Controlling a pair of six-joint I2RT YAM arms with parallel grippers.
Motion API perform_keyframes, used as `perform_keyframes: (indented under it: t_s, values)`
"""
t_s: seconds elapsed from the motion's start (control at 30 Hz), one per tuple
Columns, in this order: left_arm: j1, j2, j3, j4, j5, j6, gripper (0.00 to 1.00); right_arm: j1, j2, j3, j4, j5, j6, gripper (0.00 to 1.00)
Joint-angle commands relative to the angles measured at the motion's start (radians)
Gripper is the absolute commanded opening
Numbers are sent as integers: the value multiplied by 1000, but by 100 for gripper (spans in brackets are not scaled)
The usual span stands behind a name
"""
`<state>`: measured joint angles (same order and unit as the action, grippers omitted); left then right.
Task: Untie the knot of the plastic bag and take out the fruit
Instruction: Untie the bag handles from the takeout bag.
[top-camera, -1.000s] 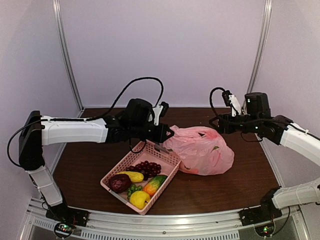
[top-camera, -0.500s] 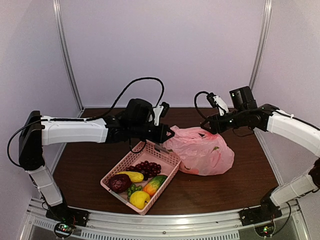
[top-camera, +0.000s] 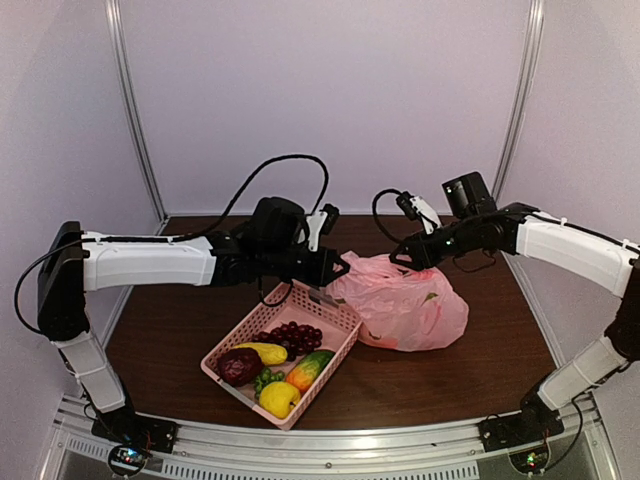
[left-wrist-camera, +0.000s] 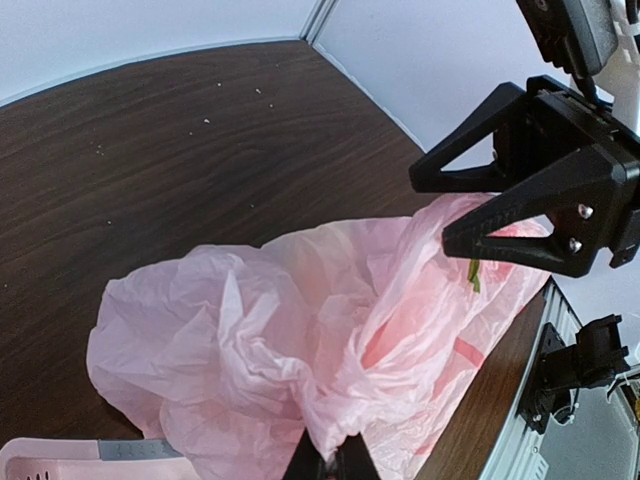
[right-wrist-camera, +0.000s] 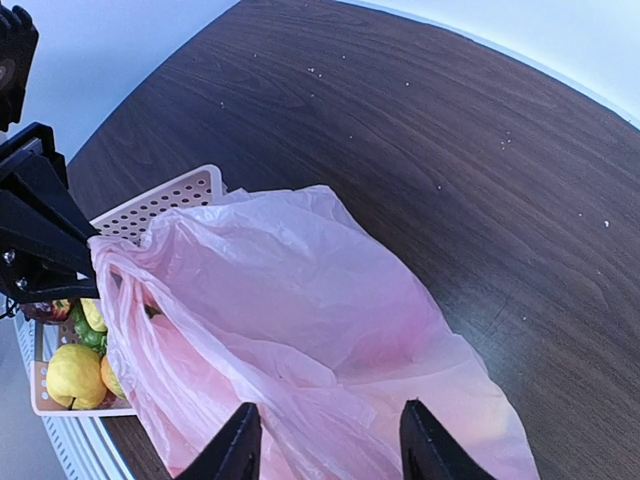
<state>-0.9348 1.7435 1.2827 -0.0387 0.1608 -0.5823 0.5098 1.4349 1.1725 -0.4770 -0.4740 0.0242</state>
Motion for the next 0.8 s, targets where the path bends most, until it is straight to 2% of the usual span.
perform_keyframes:
  t_s: [0.0,0.1,0.23,0.33,0.5,0.6,0.63,0.77]
  values:
    - [4,-9,24,26,11,8,0,9,30,34,-4,-34,-10,41]
    - [4,-4,34,20,9,10,0,10,38,36,7,-43,-11,36]
    - [4,1,44,17,9,12,0,13,52,40,15,-58,-10,46]
    - [5,4,47,16,11,13,0,12,70,42,16,-65,-43,45]
    - [5,3,54,3,4,14,0,13,72,35,29,-54,-41,19]
    - [4,2,59,-7,0,14,0,12,39,16,58,6,-26,3]
    - [4,1,59,-9,1,11,0,12,18,9,71,47,-24,0]
    - [4,-6,50,-10,-9,2,0,12,-58,-28,111,169,30,0]
